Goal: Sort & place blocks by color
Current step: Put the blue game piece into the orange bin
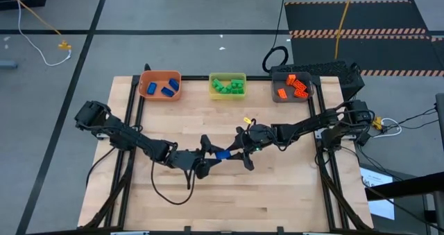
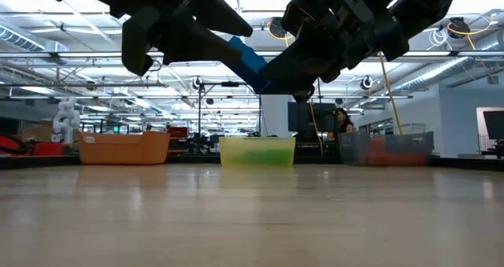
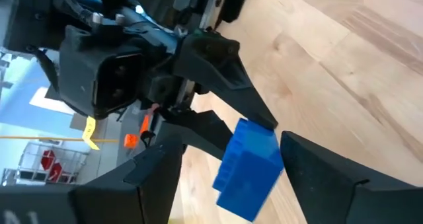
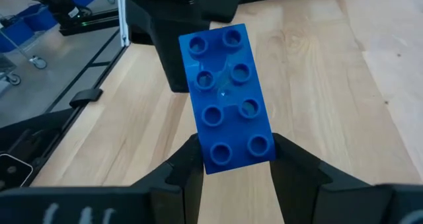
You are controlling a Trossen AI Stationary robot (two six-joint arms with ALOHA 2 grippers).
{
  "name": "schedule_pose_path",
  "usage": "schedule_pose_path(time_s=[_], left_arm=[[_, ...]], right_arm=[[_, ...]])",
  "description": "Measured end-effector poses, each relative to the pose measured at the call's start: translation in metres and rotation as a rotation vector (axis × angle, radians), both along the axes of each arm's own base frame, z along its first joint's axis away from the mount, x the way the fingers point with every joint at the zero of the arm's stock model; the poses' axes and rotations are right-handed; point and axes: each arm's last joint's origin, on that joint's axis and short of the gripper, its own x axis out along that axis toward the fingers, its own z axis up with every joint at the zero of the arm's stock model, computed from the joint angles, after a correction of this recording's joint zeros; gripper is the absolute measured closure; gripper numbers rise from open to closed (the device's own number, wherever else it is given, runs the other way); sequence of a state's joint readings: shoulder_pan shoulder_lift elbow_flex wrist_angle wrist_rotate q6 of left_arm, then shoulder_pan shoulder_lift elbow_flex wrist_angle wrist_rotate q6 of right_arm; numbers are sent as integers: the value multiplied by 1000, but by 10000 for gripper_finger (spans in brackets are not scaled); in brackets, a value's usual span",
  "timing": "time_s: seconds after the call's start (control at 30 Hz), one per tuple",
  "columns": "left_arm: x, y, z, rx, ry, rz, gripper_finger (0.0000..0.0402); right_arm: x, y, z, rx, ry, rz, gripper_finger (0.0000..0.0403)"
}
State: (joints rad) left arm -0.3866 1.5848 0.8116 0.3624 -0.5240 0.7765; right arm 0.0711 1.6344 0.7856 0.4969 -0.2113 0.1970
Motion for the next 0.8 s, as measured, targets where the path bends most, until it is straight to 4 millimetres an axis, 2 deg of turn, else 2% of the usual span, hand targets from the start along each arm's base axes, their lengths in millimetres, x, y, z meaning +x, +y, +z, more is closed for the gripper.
schedule_pose_path(time_s=[0.33, 0.53, 0.57, 0.8], left_arm=[[-1, 1, -2, 9, 27, 1, 211], [-2, 0, -4, -4, 40, -3, 285], [-2, 0, -4, -3, 45, -2, 295], [-3, 2, -6, -30, 45, 66, 296]], right_arm=[[0, 0, 1, 2, -8, 2, 277], [0, 0, 0, 6, -5, 4, 276], [0, 0, 0, 6, -4, 4, 270], [2, 0, 4, 0, -43, -4, 197]])
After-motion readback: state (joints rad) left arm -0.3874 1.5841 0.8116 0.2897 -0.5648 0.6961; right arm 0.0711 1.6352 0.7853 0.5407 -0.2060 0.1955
